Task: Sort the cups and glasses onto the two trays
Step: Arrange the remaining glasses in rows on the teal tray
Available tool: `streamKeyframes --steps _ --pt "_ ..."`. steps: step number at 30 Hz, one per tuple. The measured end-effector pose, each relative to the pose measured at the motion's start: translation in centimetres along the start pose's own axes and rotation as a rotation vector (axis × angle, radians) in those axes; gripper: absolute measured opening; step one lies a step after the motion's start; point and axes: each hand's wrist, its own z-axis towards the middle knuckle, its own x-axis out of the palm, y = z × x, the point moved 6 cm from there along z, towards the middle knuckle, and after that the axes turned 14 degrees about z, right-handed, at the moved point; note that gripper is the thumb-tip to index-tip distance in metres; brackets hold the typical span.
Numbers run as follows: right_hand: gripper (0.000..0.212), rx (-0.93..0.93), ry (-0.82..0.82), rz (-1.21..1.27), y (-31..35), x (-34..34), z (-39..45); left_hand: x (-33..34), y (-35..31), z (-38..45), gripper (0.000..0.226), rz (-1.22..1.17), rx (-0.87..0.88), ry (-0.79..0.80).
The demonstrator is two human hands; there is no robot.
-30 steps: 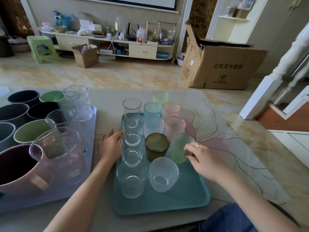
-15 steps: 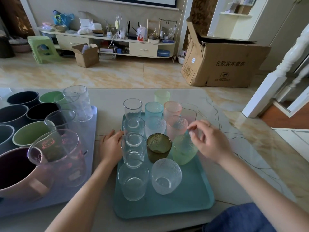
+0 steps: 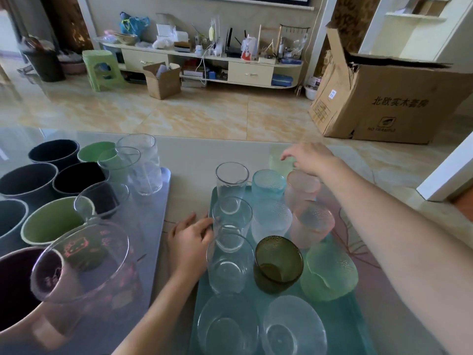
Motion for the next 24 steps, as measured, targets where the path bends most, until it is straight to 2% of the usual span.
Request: streamKeyframes --steps 2,4,10,15,20,24 --pt "0.031 0.014 0.019 0.085 -0.8 1.3 1.3 0.0 0.2 0.2 0.044 -0.034 -0.019 0.011" --pt "0.022 0.031 0.021 0.174 -1.6 1.7 1.9 0.1 0.2 0.3 0.046 -0.011 -0.023 0.015" --pt "0.018 0.035 -0.088 0.251 -3.3 -0.6 -0.6 -0.2 0.0 0.1 0.045 -0.018 -0.002 0.009" --pt "0.018 0.065 -0.211 0.183 -4.4 -3.0 -8.8 0.5 0.8 0.6 0.042 -0.013 0.031 0.019" --pt "0.018 0.208 -0.265 0.182 -6.7 -4.8 -18.7 0.8 0.9 -0.1 0.033 0.015 0.081 0.071" --pt "0.015 0.229 -0.220 0.184 -5.6 -4.2 -27.1 0.1 0.6 -2.2 0.055 -0.039 0.103 0.146"
